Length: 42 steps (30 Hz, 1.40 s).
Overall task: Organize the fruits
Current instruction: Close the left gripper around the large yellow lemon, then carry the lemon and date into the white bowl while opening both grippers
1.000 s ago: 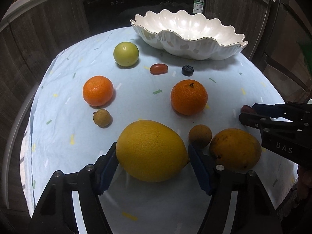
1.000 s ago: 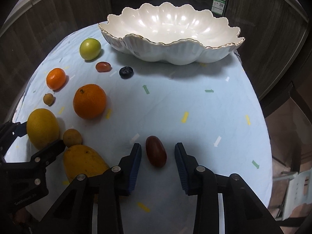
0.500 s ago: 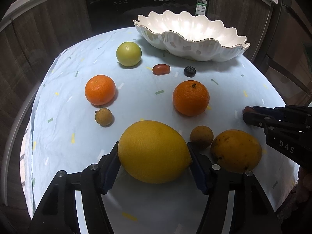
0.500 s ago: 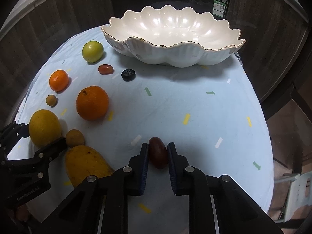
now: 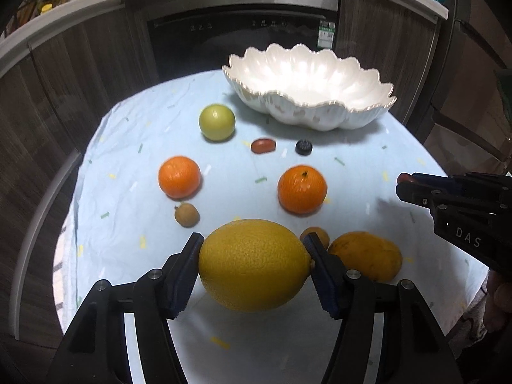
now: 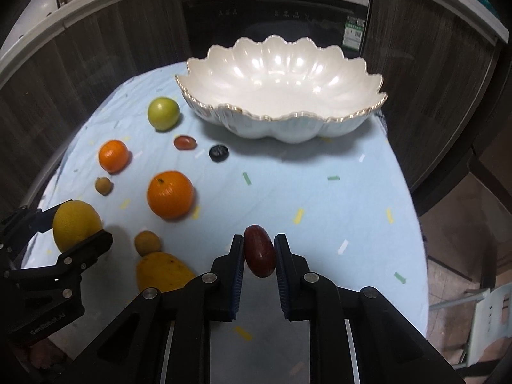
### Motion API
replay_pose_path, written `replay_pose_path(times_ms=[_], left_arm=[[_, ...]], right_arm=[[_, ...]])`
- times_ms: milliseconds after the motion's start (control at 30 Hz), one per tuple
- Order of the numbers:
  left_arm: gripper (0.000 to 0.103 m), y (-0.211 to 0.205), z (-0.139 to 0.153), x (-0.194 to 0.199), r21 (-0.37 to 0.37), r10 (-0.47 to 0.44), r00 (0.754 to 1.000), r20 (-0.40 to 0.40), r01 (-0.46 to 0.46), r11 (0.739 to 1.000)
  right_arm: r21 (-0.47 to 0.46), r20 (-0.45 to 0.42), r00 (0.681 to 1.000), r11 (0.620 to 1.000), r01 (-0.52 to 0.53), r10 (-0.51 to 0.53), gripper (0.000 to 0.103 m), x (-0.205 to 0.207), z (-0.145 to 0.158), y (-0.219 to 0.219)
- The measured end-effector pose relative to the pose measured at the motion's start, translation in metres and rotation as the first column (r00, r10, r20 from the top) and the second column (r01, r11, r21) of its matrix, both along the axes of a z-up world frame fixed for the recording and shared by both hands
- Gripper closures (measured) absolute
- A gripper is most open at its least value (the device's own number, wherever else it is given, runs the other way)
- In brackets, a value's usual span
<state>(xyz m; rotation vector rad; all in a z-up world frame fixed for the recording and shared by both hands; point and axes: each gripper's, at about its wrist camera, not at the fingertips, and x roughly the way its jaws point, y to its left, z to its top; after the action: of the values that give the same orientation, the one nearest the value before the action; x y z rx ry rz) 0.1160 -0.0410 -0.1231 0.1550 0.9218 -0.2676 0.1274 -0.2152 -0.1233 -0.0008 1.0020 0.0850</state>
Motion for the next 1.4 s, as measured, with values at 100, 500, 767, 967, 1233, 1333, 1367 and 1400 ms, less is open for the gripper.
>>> replay_pose_path(times_ms=[100,500,767,967,1233,1333,1367,1400], left_arm=[[0.04,0.0,0.009,-0.003,-0.003,-0.003,1.0,0.017,0.003,1.0],[0.04,-0.01,0.051,-0.001,-0.008,-0.025,0.994,0.104,0.026,1.0],[0.04,-0.027,0.072,0.023,-0.013,-0.055,0.987,0.15,0.057,0.998],[0.04,-0.042,0.082,0.048,-0.037,-0.083,0.984,0.159,0.09,0.995],[0.04,-0.059,0.085,0.087,-0.051,-0.109,0.98,0.167,0.119,0.992],[0.04,-0.065,0.083,0.101,-0.057,-0.114,0.979,0.171,0.126,0.99],[0.04,-0.066,0.082,0.106,-0.064,-0.116,0.979,0.169,0.129,0.99],[0.04,-0.067,0.081,0.111,-0.07,-0.118,0.979,0.168,0.131,0.989]], right_arm=[[0.007,0.025,1.0,1.0,0.003,-0.003,0.083,-0.002,0.011,0.0],[0.022,0.109,0.994,1.0,0.01,-0.013,0.083,0.0,0.05,-0.008],[0.025,0.161,0.986,0.999,0.03,-0.034,0.083,0.016,0.069,-0.022],[0.033,0.186,0.981,0.998,0.046,-0.052,0.083,0.033,0.079,-0.035],[0.046,0.199,0.977,0.997,0.062,-0.07,0.083,0.062,0.079,-0.051],[0.048,0.199,0.977,0.997,0.067,-0.075,0.083,0.076,0.076,-0.057],[0.046,0.199,0.977,0.997,0.069,-0.076,0.083,0.08,0.075,-0.059],[0.045,0.199,0.977,0.996,0.071,-0.078,0.083,0.084,0.074,-0.06]])
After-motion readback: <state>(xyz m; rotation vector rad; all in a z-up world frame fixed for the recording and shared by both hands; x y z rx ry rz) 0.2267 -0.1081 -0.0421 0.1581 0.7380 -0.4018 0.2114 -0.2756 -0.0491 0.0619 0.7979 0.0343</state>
